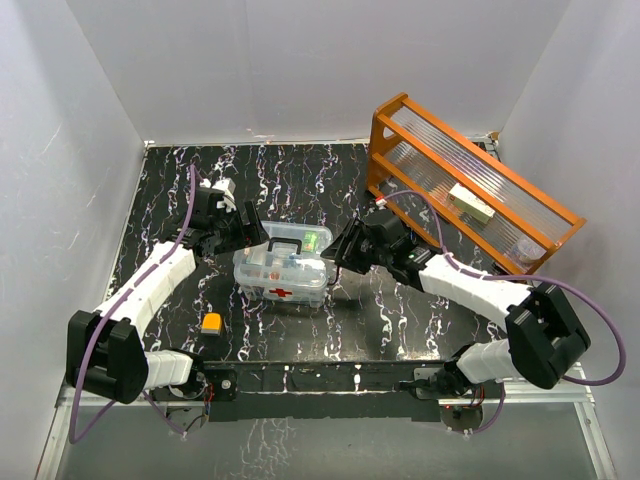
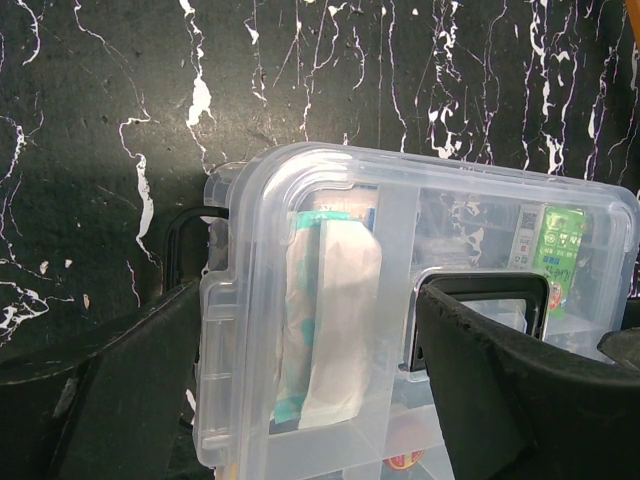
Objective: Organize the medicine kit
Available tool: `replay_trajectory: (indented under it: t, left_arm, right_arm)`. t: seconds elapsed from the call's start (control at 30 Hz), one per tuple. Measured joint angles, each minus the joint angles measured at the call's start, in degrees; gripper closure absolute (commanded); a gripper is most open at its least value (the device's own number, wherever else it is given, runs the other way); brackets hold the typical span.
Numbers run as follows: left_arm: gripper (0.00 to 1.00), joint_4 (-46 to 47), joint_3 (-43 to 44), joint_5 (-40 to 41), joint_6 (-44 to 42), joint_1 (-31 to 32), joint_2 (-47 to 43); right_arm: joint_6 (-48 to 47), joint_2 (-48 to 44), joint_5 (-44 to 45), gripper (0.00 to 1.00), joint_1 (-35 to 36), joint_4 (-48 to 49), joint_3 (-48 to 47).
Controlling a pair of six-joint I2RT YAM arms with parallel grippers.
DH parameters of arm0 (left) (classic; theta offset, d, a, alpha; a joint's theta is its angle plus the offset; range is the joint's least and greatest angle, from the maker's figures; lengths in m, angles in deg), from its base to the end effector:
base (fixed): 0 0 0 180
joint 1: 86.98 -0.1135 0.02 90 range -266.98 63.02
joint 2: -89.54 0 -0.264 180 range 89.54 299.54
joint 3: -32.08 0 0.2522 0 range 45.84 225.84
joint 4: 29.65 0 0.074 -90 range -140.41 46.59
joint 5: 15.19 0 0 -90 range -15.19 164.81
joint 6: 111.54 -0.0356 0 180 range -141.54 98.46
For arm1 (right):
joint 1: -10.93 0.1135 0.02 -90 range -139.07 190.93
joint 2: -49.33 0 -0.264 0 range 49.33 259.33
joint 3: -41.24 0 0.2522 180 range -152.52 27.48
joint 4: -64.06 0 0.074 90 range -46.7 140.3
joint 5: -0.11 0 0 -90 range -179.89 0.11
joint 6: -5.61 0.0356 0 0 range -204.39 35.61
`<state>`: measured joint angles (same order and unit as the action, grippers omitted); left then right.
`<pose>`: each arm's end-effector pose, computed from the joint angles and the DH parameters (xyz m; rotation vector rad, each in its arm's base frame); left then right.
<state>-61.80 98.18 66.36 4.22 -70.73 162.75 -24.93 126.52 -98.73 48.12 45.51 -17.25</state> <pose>0.2660 -0.0830 0.2659 -0.1107 2.3052 -0.5511 0.2255 0.1780 0.2240 0.3796 2.4131 1.0295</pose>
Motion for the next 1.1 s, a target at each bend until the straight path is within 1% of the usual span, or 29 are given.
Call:
replay_trajectory:
  t: [0.37, 0.5, 0.57, 0.73, 0.87, 1.03, 1.1]
  left_arm:
    - [0.17, 0.9, -1.0, -0.2, -0.1, 0.0, -0.8]
    - [0.17, 1.0, -1.1, -0.4, 0.0, 0.0, -0.8]
    - [0.18, 1.4, -1.4, -0.5, 0.0, 0.0, -1.0]
    - [0.18, 2.4, -2.3, -1.0, 0.1, -0.2, -1.5]
    - [0.18, 3.0, -2.8, -1.6, 0.4, -0.4, -1.7]
    - [0.18, 3.1, -2.9, -1.7, 0.5, -0.4, -1.7]
    - [0.18, 3.1, -2.9, -1.7, 0.5, -0.4, -1.7]
  right_arm:
    - [-2.3, 0.3, 9.2, 0.6, 4.0, -13.8, -8.0]
    - [-2.6, 1.1, 11.5, 0.69, 5.0, -18.4, -11.1]
    - [-2.7, 1.5, 11.7, 0.72, 5.2, -19.5, -12.0]
    - [-2.8, 2.6, 11.6, 0.75, 5.2, -22.1, -14.0]
    - [-3.0, 3.3, 11.8, 0.8, 5.6, -22.6, -15.0]
    - [-3.4, 4.0, 12.3, 0.79, 5.9, -23.9, -16.3]
    - [-3.6, 4.2, 12.5, 0.73, 5.9, -24.2, -16.6]
